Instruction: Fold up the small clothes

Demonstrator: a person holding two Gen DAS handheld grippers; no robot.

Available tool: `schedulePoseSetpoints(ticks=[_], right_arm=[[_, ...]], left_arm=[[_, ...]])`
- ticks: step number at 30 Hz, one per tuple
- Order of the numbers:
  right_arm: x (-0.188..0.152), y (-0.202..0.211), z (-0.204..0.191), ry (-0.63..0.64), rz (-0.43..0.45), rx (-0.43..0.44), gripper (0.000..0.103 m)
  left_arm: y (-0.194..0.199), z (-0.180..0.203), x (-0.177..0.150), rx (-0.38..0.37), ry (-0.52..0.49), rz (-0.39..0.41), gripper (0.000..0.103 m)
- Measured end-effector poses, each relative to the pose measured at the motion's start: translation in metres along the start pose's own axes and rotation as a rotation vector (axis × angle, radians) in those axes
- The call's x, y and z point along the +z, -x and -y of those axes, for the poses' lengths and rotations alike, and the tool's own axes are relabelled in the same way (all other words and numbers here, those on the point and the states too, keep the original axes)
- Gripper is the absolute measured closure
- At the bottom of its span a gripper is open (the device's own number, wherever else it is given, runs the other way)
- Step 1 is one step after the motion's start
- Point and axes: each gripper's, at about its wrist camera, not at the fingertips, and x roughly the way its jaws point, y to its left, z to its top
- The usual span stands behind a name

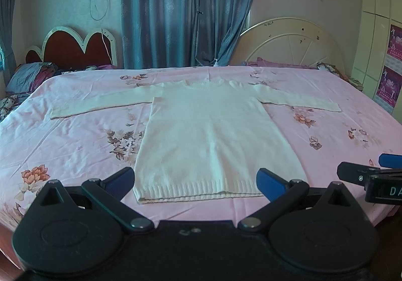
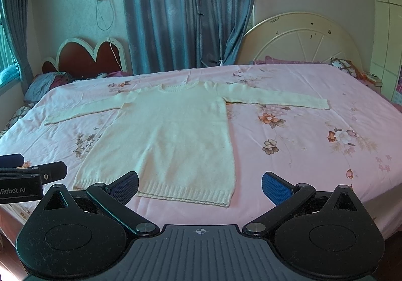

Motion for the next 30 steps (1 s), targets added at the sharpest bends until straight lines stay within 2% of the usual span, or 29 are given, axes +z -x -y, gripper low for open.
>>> schedulePoseSetpoints(ticks=[30], right_arm=[[0.0002, -0.0032, -0.0078, 0.007, -0.004, -0.006, 0.000]], left_arm=[[-0.0016, -0.0002, 0.0017, -0.001, -0.003, -0.003, 0.000]])
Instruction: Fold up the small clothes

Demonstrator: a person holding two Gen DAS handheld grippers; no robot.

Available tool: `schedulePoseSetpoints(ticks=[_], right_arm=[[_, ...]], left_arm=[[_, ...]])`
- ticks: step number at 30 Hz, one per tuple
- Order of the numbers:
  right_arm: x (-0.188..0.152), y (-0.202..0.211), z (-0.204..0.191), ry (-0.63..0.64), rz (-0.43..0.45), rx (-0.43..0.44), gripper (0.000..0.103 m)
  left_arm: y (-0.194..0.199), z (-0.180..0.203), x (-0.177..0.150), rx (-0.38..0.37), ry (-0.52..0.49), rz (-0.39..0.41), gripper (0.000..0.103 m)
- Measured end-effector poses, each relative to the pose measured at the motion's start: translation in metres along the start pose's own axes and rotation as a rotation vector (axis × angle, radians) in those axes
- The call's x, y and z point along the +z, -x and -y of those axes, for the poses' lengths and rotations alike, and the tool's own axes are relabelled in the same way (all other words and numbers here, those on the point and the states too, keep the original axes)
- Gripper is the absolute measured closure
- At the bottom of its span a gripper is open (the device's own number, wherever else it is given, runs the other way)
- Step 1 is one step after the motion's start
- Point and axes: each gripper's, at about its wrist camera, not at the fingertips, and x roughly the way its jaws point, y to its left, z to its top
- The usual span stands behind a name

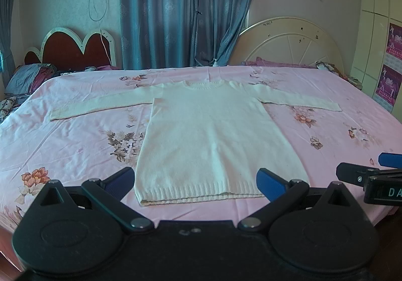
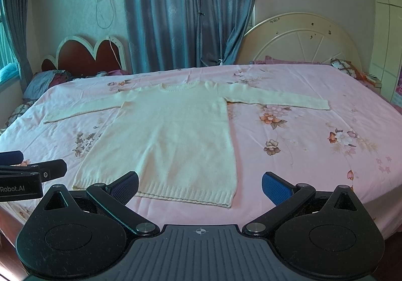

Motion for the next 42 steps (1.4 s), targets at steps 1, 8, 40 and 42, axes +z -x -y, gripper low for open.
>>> schedulePoseSetpoints(ticks=[1, 8, 40, 42], right_arm=[[0.000, 0.000, 0.000, 0.001, 0.000, 0.000, 0.000], [-0.002, -0.003, 0.001, 0.003, -0.005, 0.004, 0.000], [0.063, -0.125, 0.045, -0.103, -0.011, -0.165, 0.000], [0.072, -0.135, 0.050, -0.113, -0.005, -0.183, 0.000]], left_arm=[[0.000, 0.000, 0.000, -0.001, 0.001, 0.000, 0.000], [-0.001, -0.002, 0.001, 0.002, 0.000, -0.004, 0.000], [-0.131, -0.007, 0.071, -0.139, -0.010, -0.008, 0.000], [-0.142, -0.006, 0.079, -0.146, -0.023, 0.002, 0.000]])
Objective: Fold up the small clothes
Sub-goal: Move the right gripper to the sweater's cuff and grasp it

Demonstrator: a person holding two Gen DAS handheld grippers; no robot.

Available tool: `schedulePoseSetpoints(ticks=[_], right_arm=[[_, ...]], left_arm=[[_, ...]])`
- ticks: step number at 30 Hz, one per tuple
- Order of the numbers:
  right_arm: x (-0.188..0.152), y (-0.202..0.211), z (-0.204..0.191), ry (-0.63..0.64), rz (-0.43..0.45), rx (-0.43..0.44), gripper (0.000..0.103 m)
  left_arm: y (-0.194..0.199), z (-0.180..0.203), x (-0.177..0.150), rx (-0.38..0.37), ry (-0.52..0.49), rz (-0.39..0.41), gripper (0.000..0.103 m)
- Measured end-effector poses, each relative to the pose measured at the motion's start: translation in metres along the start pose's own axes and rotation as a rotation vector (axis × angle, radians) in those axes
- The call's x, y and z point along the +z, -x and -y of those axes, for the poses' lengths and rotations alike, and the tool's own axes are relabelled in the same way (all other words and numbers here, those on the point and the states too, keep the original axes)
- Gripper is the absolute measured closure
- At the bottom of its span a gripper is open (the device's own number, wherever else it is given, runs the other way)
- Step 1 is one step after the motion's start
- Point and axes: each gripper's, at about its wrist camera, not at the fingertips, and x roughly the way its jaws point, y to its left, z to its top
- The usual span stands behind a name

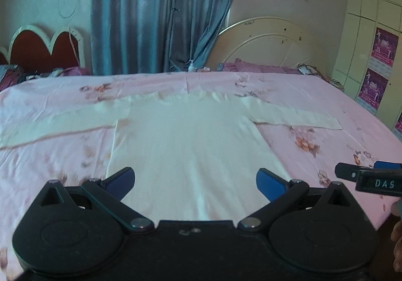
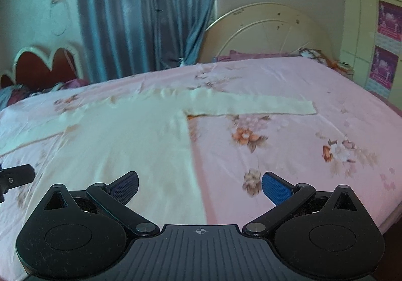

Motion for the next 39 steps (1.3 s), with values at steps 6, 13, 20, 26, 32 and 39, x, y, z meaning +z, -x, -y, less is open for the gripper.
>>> schedulePoseSetpoints(ticks=[6, 13, 20, 26, 32, 39], right_arm=[[0.026, -0.029, 0.025, -0.019, 0.009, -0.034, 0.000], [0.058, -0.086, 0.102, -0.147, 0.037, -0.106, 0.000], [0.093, -0.172, 0.197, -0.295, 0.021, -0.129, 0.047], [0.104, -0.235, 0.257, -0.412, -0.019, -0.135, 0.047], [0.099, -0.272, 0.294, -0.497, -0.061, -0.129, 0.063], [0.097, -0.276, 0.320, -0.571, -0.059, -0.113, 0.063]], left_arm=[[-0.034, -0.001, 0.017, -0.059, 0.022, -0.026, 0.000], [-0.096, 0.018, 0.034, 0.003, 0.059, -0.064, 0.001], [-0.164, 0.045, 0.058, 0.059, 0.067, -0.104, 0.010], [-0.218, 0.072, 0.075, 0.103, 0.049, -0.146, 0.011], [-0.249, 0.092, 0.080, 0.112, 0.034, -0.186, 0.011], [-0.269, 0.106, 0.084, 0.122, 0.019, -0.209, 0.011]])
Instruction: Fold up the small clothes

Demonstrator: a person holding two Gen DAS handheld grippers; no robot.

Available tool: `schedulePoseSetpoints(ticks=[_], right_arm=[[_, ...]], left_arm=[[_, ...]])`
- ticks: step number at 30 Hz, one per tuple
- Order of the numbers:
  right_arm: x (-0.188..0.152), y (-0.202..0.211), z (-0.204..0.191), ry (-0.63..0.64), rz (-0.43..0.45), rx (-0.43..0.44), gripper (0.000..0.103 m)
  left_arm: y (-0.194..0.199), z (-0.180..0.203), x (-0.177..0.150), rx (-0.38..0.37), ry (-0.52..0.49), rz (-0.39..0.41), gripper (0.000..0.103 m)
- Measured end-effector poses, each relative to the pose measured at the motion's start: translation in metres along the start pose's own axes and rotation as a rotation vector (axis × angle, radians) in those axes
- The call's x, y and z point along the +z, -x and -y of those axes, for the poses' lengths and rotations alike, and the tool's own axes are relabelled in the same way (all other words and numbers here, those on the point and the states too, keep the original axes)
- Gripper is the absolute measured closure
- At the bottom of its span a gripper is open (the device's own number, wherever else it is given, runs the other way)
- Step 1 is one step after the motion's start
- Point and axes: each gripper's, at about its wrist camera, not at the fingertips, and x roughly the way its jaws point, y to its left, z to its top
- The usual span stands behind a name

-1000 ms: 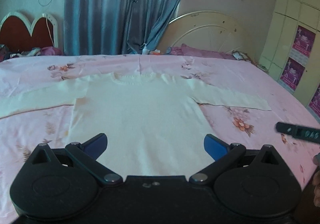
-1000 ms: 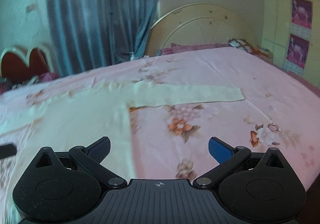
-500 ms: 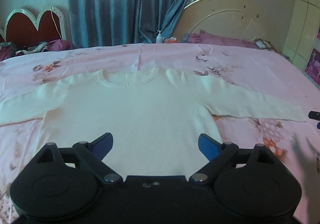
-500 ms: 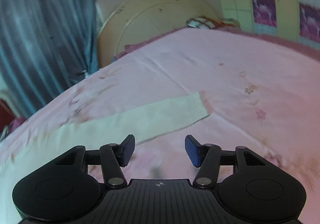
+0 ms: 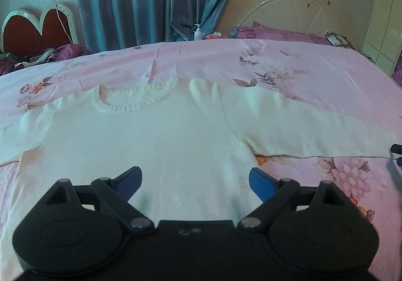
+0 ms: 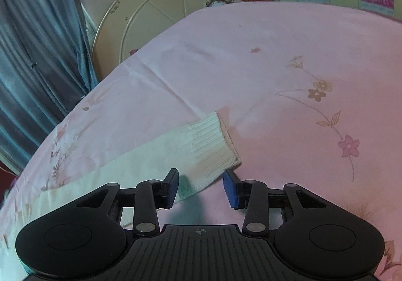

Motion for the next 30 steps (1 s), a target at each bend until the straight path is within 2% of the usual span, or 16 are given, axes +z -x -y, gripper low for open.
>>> schedulePoseSetpoints(ticks=[7, 11, 13, 16, 17, 19, 28, 29, 30], right_arm=[[0.006, -0.002, 0.007, -0.046, 0.026, 0.031, 0.063], [0.000, 0.003, 0.008, -0.098, -0.019, 0.073, 0.064], [-0.006, 0.007, 0.003, -0.084, -0.031, 0.082, 0.064], [-0.004, 0.006, 0.007, -0.092, -0.012, 0.078, 0.065], [0.001, 0.004, 0.012, -0.117, -0.005, 0.068, 0.073], [0.009, 0.003, 0.018, -0.136, 0.005, 0.053, 0.080], [0.008, 0.001, 0.012, -0.085, 0.015, 0.039, 0.082], [0.009, 0.001, 0.010, -0.070, 0.022, 0.020, 0.095], [0.010, -0.001, 0.007, -0.056, 0.030, -0.006, 0.101]], left_arm=[[-0.006, 0.012, 0.008, -0.003, -0.018, -0.002, 0.011], [-0.008, 0.015, 0.009, -0.004, -0.025, -0.005, 0.011], [-0.010, 0.015, 0.008, -0.003, -0.027, -0.016, 0.011], [-0.012, 0.016, 0.008, -0.003, -0.031, -0.021, 0.011], [-0.012, 0.016, 0.009, 0.001, -0.032, -0.020, 0.011], [-0.010, 0.015, 0.011, 0.005, -0.029, -0.010, 0.010], [-0.010, -0.009, 0.009, 0.014, 0.025, -0.022, 0.010], [-0.008, -0.013, 0.008, 0.017, 0.029, -0.018, 0.010], [-0.006, -0.018, 0.008, 0.020, 0.034, -0.013, 0.010]])
